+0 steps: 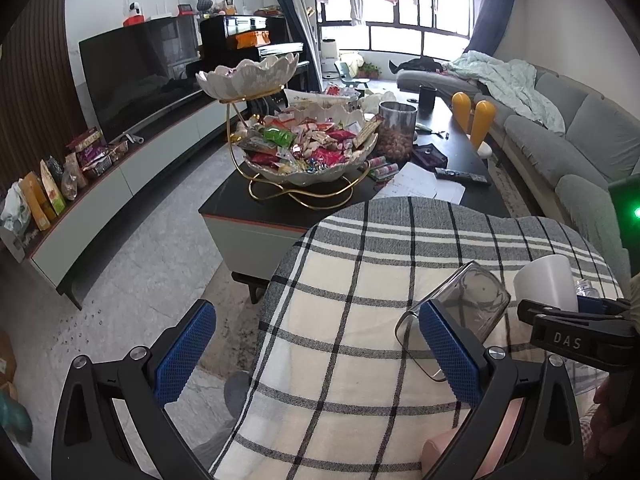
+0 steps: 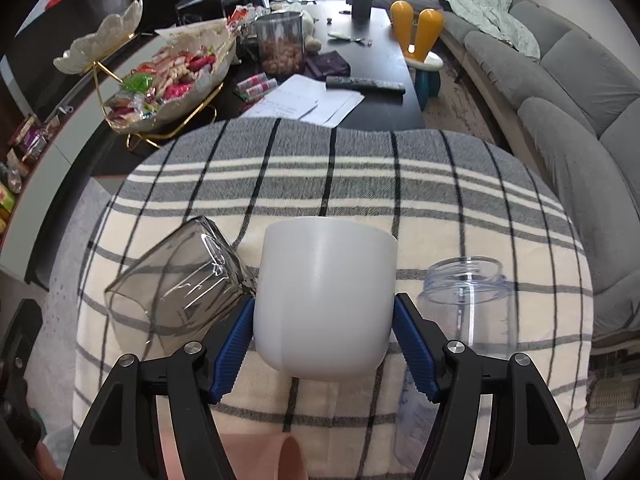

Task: Flip cup upside down
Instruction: 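Lift the white cup with the right gripper, set it before the left gripper, open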

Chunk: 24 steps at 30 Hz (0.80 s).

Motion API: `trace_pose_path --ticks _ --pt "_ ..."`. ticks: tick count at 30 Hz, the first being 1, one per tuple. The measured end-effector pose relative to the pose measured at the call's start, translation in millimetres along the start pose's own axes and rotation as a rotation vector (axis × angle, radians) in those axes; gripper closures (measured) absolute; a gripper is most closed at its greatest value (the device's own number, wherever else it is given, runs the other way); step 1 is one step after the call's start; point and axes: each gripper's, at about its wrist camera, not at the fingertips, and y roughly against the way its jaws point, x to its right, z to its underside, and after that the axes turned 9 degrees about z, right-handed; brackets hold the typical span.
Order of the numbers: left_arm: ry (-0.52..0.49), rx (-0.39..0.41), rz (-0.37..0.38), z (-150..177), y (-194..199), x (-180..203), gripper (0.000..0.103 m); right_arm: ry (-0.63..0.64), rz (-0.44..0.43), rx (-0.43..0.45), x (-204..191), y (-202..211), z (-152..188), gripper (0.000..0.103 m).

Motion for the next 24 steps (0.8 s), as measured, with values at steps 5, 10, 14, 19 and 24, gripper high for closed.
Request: trace_pose_path --ticks 5,10,14,19,24 --pt "-0.008 0.036 0.001 -4 28 4 0.0 -0.014 -0.017 0.018 8 29 7 0.034" --pt "-0.014 0.066 -0.001 0 68 5 0.0 -0.028 -0.037 0.04 16 70 27 0.034" --pt "-0.023 0.073 -0.001 16 103 5 0.0 -0.025 -0.048 0.044 22 102 57 0.034" --pt "-0.028 0.06 0.006 48 133 5 0.0 -0.01 -0.046 0.027 25 124 102 0.034" --pt "-0.04 0.055 0.024 85 157 1 0.0 0.012 -0.046 0.002 19 129 149 0.034"
